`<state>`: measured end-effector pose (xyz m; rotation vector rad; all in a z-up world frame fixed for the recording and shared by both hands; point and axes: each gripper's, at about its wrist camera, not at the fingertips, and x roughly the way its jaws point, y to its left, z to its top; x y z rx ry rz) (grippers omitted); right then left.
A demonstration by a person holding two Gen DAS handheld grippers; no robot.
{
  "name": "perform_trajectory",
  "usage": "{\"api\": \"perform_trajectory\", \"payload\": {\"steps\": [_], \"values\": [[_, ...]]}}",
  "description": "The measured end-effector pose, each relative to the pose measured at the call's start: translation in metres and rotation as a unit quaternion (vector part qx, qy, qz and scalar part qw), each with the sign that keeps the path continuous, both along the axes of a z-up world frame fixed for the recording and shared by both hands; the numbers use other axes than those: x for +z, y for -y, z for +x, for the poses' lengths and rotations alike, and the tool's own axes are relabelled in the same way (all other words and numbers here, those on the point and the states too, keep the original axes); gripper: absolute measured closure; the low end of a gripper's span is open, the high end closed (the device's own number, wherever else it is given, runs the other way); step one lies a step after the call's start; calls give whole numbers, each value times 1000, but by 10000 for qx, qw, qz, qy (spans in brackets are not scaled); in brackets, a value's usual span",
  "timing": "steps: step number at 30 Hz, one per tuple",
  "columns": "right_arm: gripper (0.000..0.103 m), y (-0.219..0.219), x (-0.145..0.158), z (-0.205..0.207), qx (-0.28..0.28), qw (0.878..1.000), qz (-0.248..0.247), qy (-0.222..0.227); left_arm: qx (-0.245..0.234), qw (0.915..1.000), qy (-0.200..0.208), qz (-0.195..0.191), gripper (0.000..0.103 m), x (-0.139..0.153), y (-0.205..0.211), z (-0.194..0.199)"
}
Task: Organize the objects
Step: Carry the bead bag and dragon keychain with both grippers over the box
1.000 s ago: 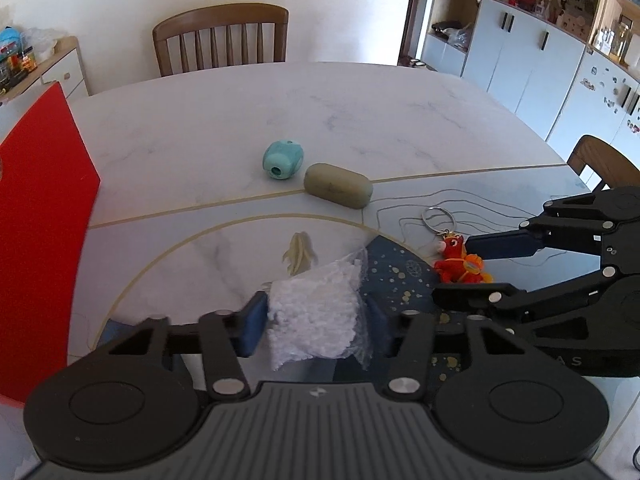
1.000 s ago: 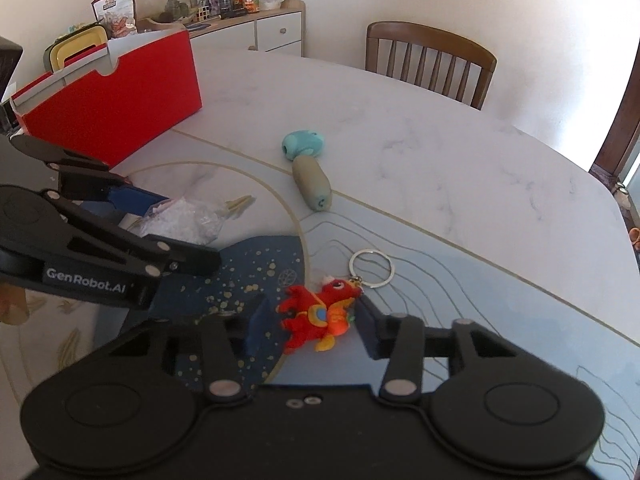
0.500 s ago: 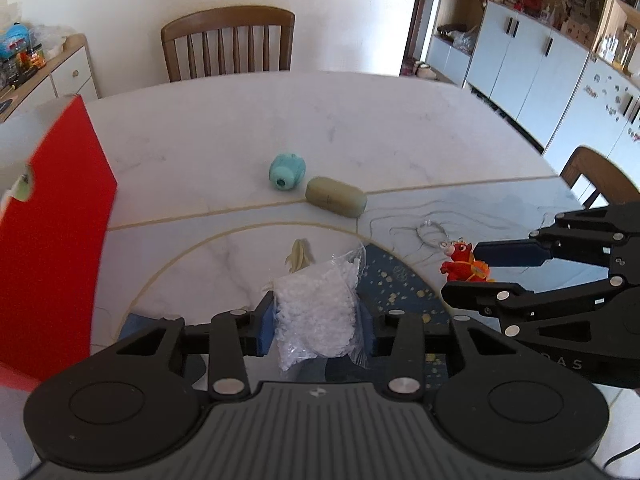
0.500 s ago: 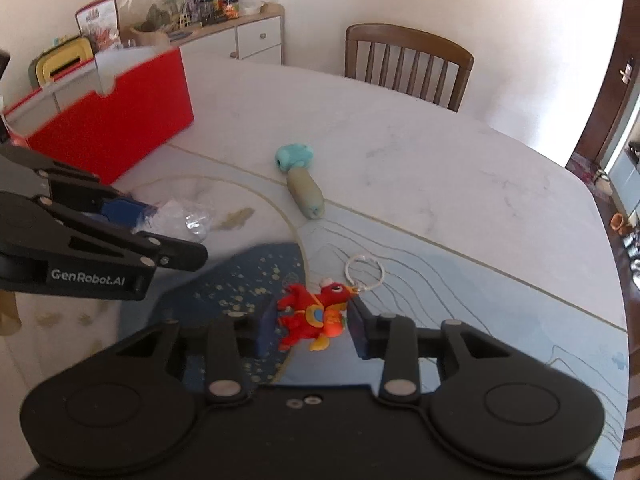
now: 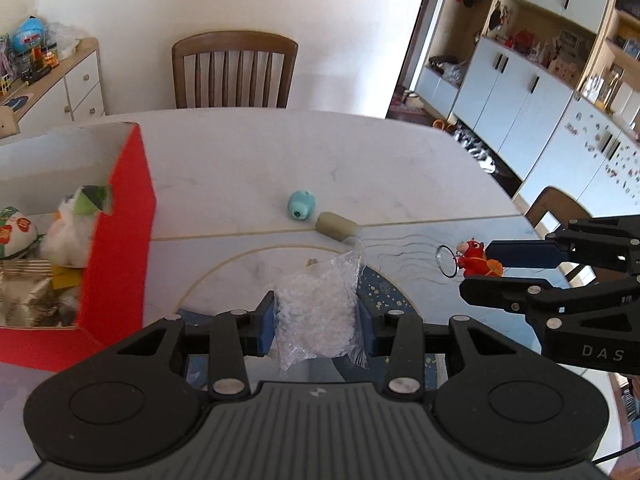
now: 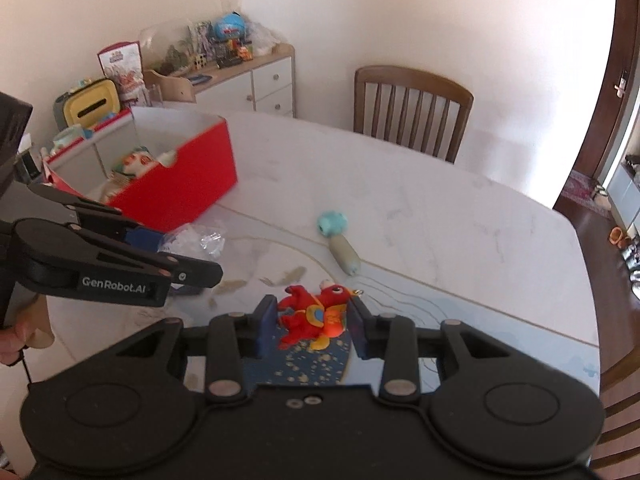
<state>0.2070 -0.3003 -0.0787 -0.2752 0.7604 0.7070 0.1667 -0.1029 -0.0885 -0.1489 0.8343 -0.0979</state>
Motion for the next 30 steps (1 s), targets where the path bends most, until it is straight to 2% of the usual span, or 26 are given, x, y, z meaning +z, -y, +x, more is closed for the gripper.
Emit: {"api": "perform_trajectory", "payload": {"steps": [8, 16, 23, 30], "values": [[67, -25, 32, -23, 137, 9997, 67, 207, 8, 9999, 133, -94, 63, 31, -42, -18], [67, -64, 51, -36, 160, 9994, 244, 207, 40, 9996, 286, -81, 63, 55, -92, -41], [67, -117, 68, -44, 304, 9982, 439, 286, 133, 9990, 425, 1, 63, 73, -146, -55], [67, -175, 77, -47, 464, 9969, 496, 406, 299, 9983, 490, 125, 63, 78, -203, -63]]}}
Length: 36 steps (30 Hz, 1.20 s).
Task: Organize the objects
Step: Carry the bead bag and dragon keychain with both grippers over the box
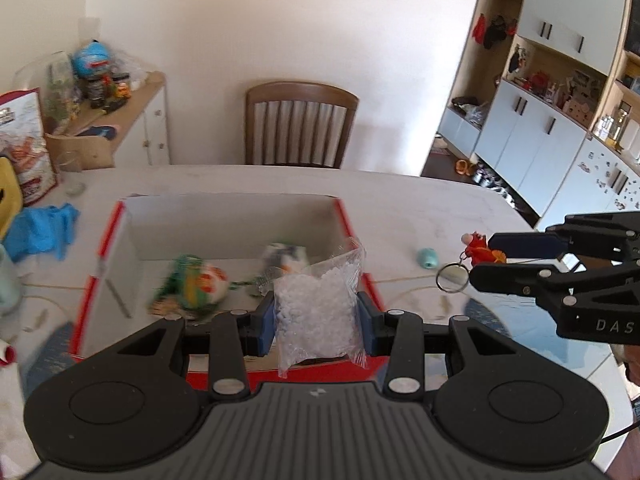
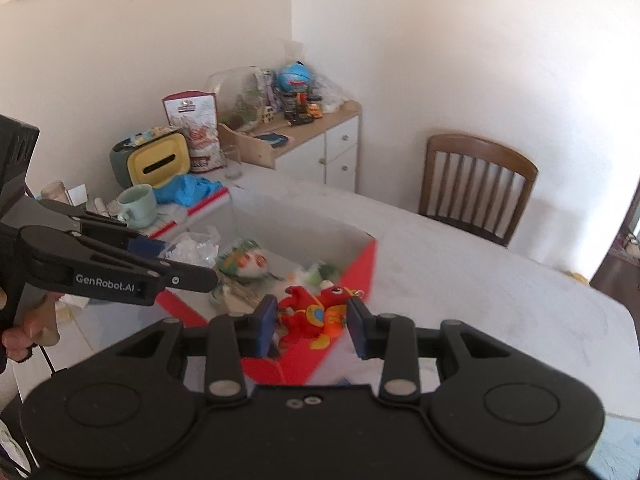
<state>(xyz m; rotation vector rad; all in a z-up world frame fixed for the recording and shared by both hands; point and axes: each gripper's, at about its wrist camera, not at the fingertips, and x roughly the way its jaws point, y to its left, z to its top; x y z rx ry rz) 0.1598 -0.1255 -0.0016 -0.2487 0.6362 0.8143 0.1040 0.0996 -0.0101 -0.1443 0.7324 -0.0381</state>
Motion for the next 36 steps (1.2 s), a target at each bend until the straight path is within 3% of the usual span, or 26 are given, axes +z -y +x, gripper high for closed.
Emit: {"api": "perform_trajectory", "payload": {"steps": [9, 16, 28, 36], "values": [[67, -71, -6, 10, 227, 9995, -196, 132, 139, 9998, -41, 132, 63, -4, -61, 11], [67, -110, -17, 31, 312, 9985, -382, 222, 223, 9992, -79, 332, 63, -7, -90, 40], [67, -152, -63, 63, 310, 9968, -730, 53, -51, 9958, -529, 743, 63, -49, -88, 118], [67, -160, -99, 65, 287, 9943, -986, -294, -599, 9888, -901, 1030, 63, -83, -69, 154]]}}
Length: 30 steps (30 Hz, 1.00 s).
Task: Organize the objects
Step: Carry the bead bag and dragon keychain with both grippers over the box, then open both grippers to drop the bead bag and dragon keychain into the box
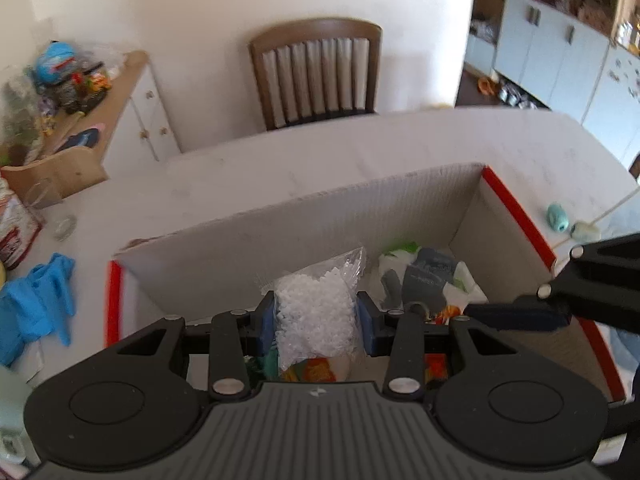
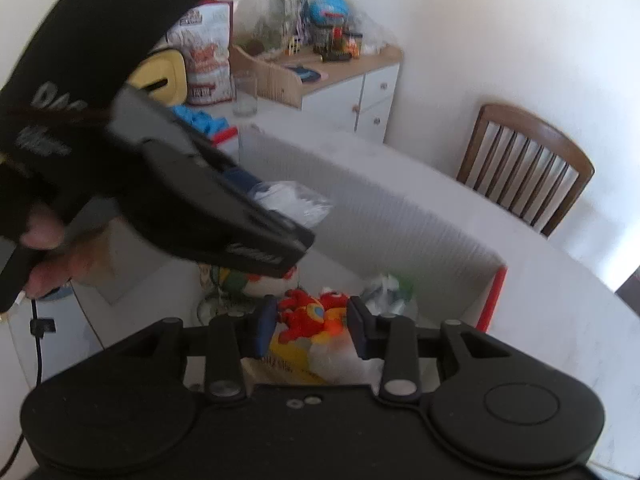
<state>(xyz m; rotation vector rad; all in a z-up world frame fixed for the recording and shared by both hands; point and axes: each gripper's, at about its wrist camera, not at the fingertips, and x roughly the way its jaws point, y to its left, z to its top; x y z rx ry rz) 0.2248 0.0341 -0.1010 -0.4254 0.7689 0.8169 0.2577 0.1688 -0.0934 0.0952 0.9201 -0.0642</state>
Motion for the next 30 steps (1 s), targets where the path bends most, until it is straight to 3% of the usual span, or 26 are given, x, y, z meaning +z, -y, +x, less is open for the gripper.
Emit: {"api": "perform_trajectory", "payload": {"steps": [13, 18, 23, 30], "values": [[65, -4, -16, -11, -35, 9996, -266, 2, -201, 9986, -489, -102, 63, -30, 10, 21], [62, -2, -8, -17, -73, 9998, -176, 54, -169, 9987, -461, -120, 62, -28, 10, 18], [58, 7, 4, -18, -164, 9999, -29, 17, -128, 9994, -311, -105, 44, -18, 8, 11], [52, 22, 24, -29, -338, 9993, 171, 62, -93, 9999, -96, -108, 44, 2, 8, -2]]}}
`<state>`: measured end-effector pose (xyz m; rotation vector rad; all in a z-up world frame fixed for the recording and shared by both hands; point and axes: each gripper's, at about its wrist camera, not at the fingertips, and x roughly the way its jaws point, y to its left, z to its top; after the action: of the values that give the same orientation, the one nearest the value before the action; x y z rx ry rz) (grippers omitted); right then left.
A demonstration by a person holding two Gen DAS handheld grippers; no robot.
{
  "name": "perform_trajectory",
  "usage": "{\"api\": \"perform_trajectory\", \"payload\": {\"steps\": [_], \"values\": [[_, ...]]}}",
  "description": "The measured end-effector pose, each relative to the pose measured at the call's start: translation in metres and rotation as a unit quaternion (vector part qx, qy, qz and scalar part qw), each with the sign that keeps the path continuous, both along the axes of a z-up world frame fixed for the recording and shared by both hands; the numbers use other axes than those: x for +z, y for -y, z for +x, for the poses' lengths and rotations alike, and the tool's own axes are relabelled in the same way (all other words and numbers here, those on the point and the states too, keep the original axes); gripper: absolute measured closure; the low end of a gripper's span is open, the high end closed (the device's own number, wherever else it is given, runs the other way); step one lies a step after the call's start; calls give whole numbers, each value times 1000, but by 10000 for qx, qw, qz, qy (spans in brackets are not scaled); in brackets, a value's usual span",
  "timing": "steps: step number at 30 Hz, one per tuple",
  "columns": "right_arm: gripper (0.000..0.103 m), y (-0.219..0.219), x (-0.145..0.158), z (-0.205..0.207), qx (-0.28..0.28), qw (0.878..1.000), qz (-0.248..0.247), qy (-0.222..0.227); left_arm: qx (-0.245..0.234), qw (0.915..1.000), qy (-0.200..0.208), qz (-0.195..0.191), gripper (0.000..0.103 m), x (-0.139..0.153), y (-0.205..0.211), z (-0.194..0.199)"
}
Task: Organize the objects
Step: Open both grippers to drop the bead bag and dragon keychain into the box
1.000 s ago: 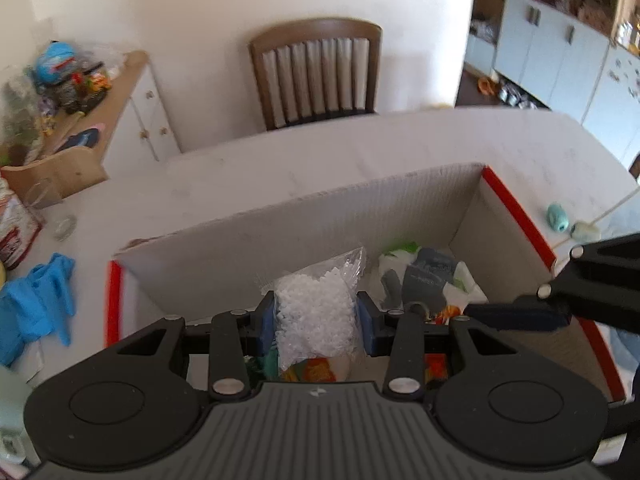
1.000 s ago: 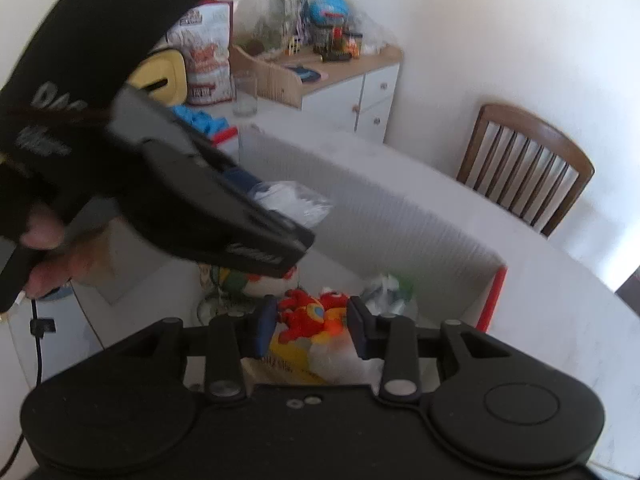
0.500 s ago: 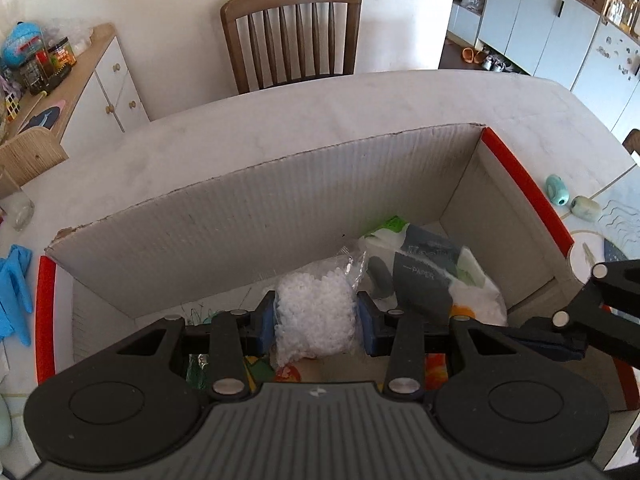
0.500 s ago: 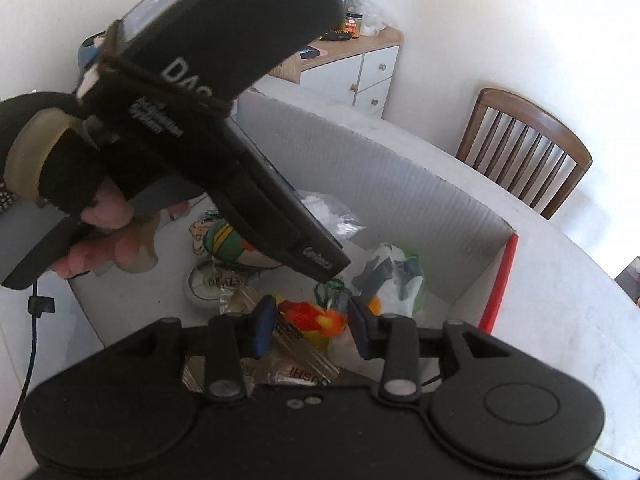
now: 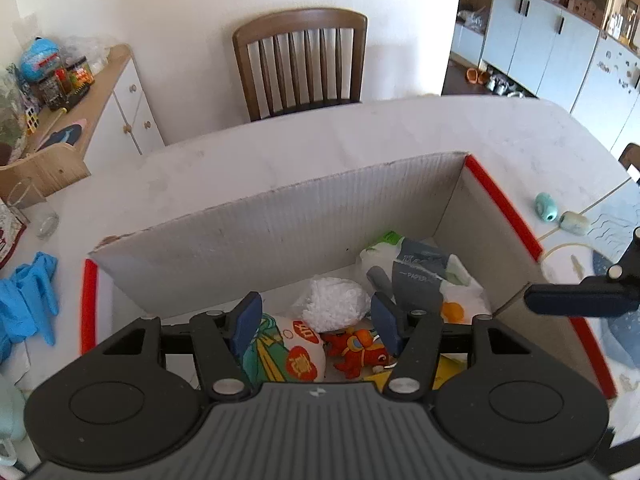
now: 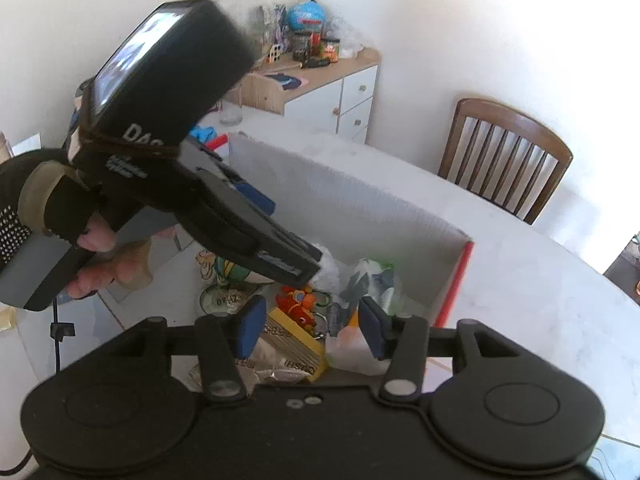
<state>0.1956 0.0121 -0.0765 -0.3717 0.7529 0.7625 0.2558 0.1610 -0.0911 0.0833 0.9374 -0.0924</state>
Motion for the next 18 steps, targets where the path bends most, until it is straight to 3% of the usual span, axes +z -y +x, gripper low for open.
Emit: {"api": "perform_trajectory", "payload": {"steps": [11, 18], "values": [[47, 39, 37, -15, -202, 9991, 356, 125, -43, 9992, 400, -17, 43, 41, 13, -40], [39, 78, 49, -19, -280, 9973, 675, 84, 57, 9982, 597, -84, 35, 58, 33, -65]]}}
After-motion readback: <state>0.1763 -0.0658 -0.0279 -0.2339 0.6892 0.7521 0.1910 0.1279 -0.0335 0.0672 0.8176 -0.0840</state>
